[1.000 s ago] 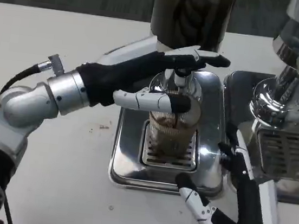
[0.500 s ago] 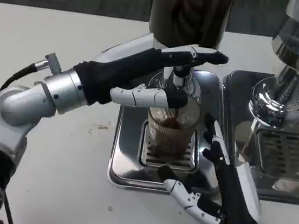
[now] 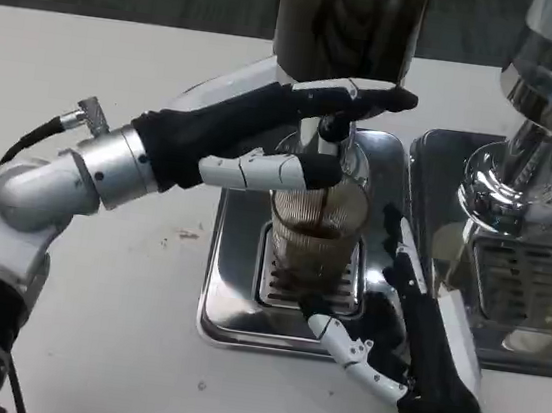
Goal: Grasp the cup under the faucet to collect the drink, then remove the cup.
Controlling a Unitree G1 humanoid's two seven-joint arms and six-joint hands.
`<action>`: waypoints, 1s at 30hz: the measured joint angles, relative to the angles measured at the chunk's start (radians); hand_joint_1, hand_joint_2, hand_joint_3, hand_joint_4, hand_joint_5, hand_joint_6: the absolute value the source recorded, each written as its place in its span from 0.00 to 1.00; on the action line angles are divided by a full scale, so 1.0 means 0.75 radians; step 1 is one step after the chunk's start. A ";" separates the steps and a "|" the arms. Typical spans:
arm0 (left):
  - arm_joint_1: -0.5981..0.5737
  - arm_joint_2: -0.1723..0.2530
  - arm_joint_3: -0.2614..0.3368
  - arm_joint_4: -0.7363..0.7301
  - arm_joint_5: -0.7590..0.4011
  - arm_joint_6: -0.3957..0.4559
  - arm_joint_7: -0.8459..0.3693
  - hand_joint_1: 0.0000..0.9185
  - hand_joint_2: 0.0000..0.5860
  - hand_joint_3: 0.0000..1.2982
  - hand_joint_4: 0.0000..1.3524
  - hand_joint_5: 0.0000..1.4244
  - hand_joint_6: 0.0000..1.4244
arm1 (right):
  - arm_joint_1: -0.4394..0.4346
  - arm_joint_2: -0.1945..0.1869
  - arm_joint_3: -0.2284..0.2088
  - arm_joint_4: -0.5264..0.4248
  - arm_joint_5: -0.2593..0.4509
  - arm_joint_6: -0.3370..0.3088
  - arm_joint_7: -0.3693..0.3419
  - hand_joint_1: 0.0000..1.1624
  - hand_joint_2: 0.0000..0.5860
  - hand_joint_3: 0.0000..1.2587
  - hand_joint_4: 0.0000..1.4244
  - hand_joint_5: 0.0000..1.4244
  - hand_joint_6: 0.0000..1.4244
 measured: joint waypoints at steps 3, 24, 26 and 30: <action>0.002 0.000 0.002 -0.005 0.000 0.001 0.000 0.00 0.15 0.13 0.07 0.03 0.00 | -0.017 0.003 -0.007 0.006 -0.001 0.000 -0.002 0.49 0.39 0.00 0.00 0.01 0.06; 0.024 -0.001 0.027 -0.054 -0.002 0.029 -0.019 0.00 0.14 0.14 0.07 0.03 0.00 | -0.196 0.039 -0.010 0.205 0.004 0.007 0.002 0.49 0.40 0.00 0.00 0.01 0.05; 0.024 -0.001 0.027 -0.054 -0.002 0.030 -0.019 0.00 0.14 0.14 0.07 0.03 0.00 | -0.201 0.041 -0.010 0.217 0.004 0.007 0.004 0.49 0.40 0.00 0.00 0.01 0.05; 0.025 -0.001 0.027 -0.057 -0.002 0.032 -0.019 0.00 0.14 0.14 0.08 0.04 0.00 | -0.233 0.043 -0.009 0.249 0.004 0.007 0.008 0.48 0.40 0.00 0.00 0.01 0.05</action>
